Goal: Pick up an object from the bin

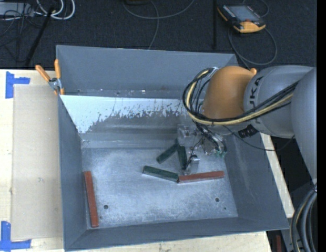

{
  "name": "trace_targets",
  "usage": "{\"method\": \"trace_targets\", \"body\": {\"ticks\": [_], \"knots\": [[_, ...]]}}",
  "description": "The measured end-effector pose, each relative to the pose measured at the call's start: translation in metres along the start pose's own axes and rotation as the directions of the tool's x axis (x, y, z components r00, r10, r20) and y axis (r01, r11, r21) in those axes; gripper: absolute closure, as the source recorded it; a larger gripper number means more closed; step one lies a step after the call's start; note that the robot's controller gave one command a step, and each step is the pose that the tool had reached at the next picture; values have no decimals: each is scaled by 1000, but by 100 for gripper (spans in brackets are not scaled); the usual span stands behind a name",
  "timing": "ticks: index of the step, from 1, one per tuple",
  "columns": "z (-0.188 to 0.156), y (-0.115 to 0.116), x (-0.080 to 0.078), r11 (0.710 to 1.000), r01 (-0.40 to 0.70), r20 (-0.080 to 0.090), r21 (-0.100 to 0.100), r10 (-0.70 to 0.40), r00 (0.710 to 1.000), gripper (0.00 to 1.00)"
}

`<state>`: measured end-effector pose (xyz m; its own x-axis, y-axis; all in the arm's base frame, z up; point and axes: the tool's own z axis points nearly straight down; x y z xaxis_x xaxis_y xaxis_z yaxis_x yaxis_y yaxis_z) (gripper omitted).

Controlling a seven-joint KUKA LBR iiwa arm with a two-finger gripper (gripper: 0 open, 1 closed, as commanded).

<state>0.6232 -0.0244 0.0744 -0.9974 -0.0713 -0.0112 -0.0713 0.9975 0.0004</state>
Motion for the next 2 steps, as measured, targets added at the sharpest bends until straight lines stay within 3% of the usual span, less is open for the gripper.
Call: {"method": "trace_targets", "body": {"ticks": [1,2], "knots": [[-1,0,5,1000,0,-19,0,0,1000,100],[-1,8,3,897,442,-1,2,-442,897,100]]}}
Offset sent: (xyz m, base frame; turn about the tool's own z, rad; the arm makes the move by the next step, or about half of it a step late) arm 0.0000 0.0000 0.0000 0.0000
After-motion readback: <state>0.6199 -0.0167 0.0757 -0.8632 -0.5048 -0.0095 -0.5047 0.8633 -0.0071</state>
